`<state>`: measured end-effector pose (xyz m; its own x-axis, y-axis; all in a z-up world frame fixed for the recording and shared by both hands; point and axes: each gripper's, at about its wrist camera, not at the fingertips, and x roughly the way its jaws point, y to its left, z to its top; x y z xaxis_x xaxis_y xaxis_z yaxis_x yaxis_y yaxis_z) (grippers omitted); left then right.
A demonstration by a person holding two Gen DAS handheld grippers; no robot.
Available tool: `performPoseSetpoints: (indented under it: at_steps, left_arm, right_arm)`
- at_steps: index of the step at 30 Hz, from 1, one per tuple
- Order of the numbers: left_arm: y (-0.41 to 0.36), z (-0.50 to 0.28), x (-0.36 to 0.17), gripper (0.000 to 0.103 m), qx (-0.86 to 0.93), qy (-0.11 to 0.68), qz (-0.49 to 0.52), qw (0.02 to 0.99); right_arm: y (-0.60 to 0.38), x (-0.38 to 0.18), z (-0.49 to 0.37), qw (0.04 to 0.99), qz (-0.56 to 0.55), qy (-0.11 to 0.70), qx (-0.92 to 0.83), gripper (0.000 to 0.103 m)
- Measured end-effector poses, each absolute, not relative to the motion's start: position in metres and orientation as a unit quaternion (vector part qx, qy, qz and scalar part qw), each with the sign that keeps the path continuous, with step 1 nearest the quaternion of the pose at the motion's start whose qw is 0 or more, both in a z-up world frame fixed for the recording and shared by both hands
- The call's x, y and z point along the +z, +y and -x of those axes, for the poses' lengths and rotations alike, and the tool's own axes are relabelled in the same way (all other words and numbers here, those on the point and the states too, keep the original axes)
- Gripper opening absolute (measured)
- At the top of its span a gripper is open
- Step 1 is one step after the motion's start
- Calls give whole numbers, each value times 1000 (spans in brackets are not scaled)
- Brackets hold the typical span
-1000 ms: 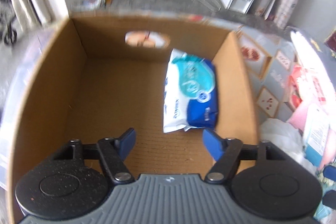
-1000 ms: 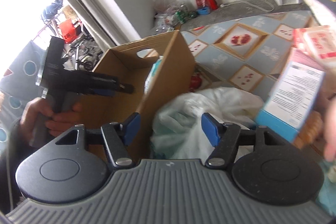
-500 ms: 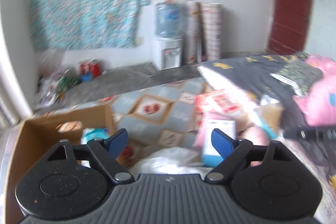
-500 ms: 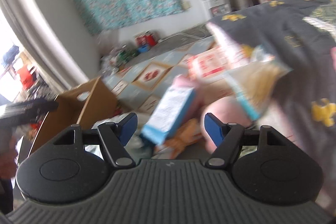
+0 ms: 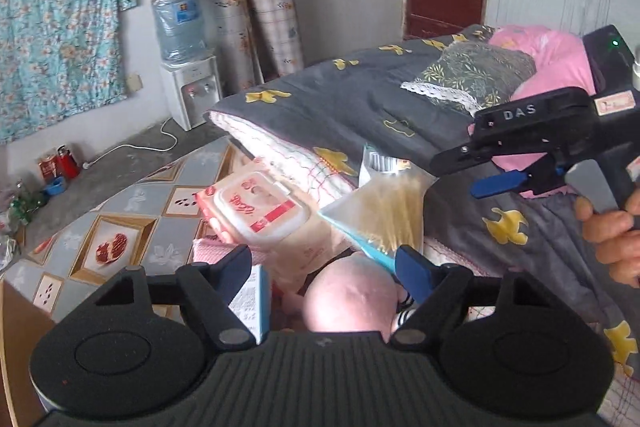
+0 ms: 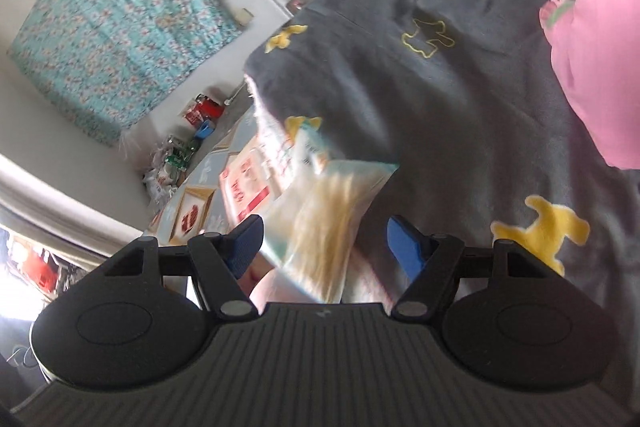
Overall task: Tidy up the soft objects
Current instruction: 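Move the right gripper back to the clear bag of cotton swabs, then grasp the clear cotton swab bag with the right gripper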
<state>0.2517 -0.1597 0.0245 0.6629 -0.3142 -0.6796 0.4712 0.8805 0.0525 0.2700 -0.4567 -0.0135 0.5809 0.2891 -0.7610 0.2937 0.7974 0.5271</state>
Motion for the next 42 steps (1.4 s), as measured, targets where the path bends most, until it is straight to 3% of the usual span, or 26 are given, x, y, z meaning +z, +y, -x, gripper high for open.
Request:
performPoseSetpoints:
  at_steps: [9,13,19,21,24,28,34,42]
  left_arm:
    - [-221,-316,-9,83,-244,390,-137,877]
    - [-234,-338,-31,83,-247,426,-141,859]
    - [-236,-357,-43,84,-249,452,-122,848]
    - [-234,-360,-40,80,-249,456,-112,847]
    - [-227,-361,-31,61,-263,462,-81,843]
    - [-223,-355,-22,57,-264,463,-74,843]
    - [-214,-333,1,59,-268,445,-68,852]
    - [-196,-285,50,74,-270,397,-82,873]
  right_arm:
    - [-468,-66,-326,810,-339,479,2,65]
    - [-467,-90,-344,795,-354,493,6,52]
    - [-461,-103,-357,797,-358,487,4,44]
    - [-455,-101,-359,799,-357,483,2,41]
    - [-445,-94,-362,809,-349,474,0,36]
    - [-430,-83,-361,822,-335,461,3,33]
    - [-403,-51,-356,841,-315,439,9,32]
    - [-365,13,-330,870,-283,401,33,32]
